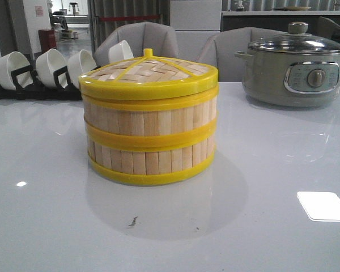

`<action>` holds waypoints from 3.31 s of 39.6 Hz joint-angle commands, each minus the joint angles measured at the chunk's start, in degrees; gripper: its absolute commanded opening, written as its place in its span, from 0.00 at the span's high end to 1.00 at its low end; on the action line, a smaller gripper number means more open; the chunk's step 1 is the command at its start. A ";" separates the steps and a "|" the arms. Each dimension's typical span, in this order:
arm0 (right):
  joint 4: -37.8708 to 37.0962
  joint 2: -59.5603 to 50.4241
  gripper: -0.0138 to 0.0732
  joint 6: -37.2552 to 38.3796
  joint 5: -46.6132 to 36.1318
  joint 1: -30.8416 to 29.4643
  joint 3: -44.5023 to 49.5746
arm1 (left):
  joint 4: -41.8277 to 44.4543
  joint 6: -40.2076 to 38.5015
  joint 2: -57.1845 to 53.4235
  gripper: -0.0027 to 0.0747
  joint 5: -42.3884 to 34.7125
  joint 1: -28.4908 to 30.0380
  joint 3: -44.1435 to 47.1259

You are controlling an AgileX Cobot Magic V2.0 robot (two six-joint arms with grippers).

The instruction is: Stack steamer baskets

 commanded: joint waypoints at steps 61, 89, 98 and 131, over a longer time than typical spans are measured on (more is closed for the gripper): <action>-0.58 0.55 0.76 -0.03 -4.83 -0.41 -1.73 | -1.47 -0.51 -6.65 0.85 -2.02 3.58 1.35; -0.58 0.49 0.76 -0.03 -4.83 -0.41 -1.73 | -1.47 -0.51 -6.65 0.85 -2.02 3.58 1.35; -0.58 -1.78 0.78 -0.03 -4.84 -0.41 1.06 | -1.47 -0.51 -6.65 0.85 -2.02 3.58 1.35; -0.58 -15.15 0.78 -0.03 -1.66 -0.41 9.51 | -1.47 -0.51 -6.65 0.85 -2.11 3.58 1.35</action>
